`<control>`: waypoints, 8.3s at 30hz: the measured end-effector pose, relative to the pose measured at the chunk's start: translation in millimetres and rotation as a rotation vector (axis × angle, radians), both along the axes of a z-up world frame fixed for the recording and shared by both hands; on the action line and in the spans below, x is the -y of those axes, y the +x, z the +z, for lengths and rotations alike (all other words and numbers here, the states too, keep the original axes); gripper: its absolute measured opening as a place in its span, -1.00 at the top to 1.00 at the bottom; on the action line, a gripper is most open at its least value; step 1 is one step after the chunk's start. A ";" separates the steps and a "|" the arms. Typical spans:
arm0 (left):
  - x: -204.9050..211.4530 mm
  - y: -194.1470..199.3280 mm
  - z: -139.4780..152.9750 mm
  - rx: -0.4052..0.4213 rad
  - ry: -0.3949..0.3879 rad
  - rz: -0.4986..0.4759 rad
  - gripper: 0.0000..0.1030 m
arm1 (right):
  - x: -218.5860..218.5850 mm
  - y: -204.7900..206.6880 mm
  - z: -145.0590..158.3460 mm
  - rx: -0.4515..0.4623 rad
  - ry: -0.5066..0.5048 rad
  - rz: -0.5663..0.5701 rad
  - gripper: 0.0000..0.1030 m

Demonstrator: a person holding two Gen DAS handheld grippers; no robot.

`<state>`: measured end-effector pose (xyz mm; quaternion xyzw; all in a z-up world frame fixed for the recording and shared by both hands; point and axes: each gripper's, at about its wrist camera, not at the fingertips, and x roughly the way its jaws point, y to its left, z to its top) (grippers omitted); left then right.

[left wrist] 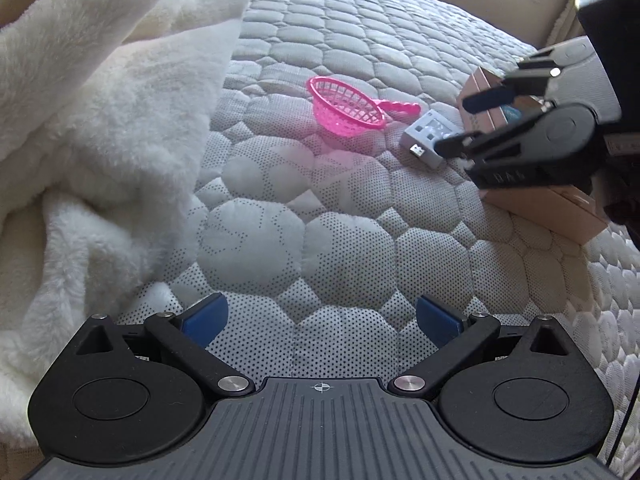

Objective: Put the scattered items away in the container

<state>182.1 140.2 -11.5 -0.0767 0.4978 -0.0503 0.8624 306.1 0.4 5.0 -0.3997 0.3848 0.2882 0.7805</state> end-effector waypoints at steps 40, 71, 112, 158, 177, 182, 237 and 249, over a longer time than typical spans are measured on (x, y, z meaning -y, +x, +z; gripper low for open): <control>3.8 -51.2 18.2 -0.021 0.052 0.006 -1.00 | 32.2 -191.8 23.8 -0.174 0.198 -0.078 0.71; 143.7 138.8 -29.4 0.285 0.306 -0.479 -0.60 | 149.2 -184.2 -24.3 -0.034 0.284 -0.685 -0.82; -8.6 -53.4 15.5 -0.022 0.062 -0.065 -0.83 | 85.0 -165.3 -50.2 -0.051 0.076 -0.350 -0.69; 81.1 -4.9 -2.8 0.075 0.267 -0.160 -0.96 | 147.3 -215.2 1.0 -0.070 0.336 -0.671 -0.61; 101.1 13.4 -4.7 0.076 0.309 -0.263 -0.02 | 187.0 -242.6 5.7 -0.115 0.367 -0.730 -0.61; 115.7 -37.0 11.9 0.043 0.231 -0.318 -0.02 | 188.2 -241.5 0.7 -0.141 0.341 -0.648 -0.61; 183.3 135.7 26.8 0.163 0.021 -0.324 -0.82 | 290.6 94.5 54.6 -0.061 0.804 -1.038 -0.61; 165.9 130.5 16.7 0.132 -0.036 -0.326 -0.89 | 267.3 112.9 21.6 -0.072 0.751 -1.058 -0.85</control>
